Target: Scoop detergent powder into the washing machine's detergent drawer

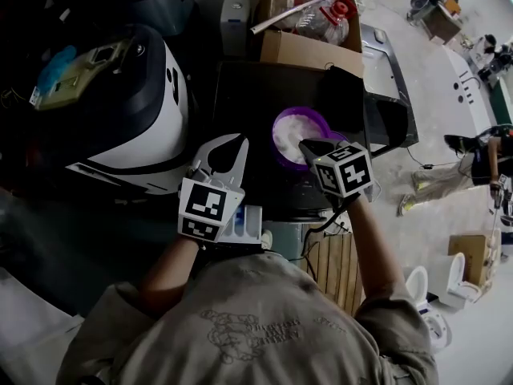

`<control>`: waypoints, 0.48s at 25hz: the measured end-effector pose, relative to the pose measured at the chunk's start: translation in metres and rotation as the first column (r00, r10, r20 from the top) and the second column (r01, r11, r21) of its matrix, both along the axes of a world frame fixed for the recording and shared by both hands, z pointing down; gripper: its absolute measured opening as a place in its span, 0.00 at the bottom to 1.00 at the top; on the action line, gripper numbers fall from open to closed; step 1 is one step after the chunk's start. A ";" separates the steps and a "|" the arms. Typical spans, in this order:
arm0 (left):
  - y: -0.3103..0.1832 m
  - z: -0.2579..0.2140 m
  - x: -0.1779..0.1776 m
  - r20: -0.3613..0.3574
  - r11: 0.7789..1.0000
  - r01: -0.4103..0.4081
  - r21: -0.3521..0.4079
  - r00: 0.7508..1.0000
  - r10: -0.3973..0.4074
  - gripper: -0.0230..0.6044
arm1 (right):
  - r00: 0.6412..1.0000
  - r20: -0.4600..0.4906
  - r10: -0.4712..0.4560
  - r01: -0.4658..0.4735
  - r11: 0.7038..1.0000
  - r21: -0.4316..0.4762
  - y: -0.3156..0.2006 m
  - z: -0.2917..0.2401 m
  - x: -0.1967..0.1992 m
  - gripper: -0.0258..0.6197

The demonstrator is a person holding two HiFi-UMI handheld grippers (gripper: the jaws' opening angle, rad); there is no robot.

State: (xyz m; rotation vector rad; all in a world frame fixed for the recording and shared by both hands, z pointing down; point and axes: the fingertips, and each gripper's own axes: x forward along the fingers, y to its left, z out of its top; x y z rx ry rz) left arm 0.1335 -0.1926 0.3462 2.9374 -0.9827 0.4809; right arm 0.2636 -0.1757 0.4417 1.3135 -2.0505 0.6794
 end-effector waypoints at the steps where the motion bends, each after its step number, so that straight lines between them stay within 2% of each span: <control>1: 0.000 0.001 0.000 0.002 1.000 -0.004 -0.003 1.000 0.004 0.04 | 1.000 -0.019 -0.005 0.004 1.000 -0.019 0.000 0.003 -0.001 0.10; 6: -0.002 0.007 -0.002 -0.004 1.000 -0.010 -0.021 1.000 0.010 0.04 | 0.998 -0.055 -0.027 0.021 0.994 -0.105 -0.001 0.019 -0.003 0.10; 12: -0.008 0.012 -0.010 -0.011 0.999 -0.004 -0.036 1.000 0.004 0.04 | 1.000 0.019 -0.014 0.017 0.983 -0.182 -0.003 0.023 -0.011 0.10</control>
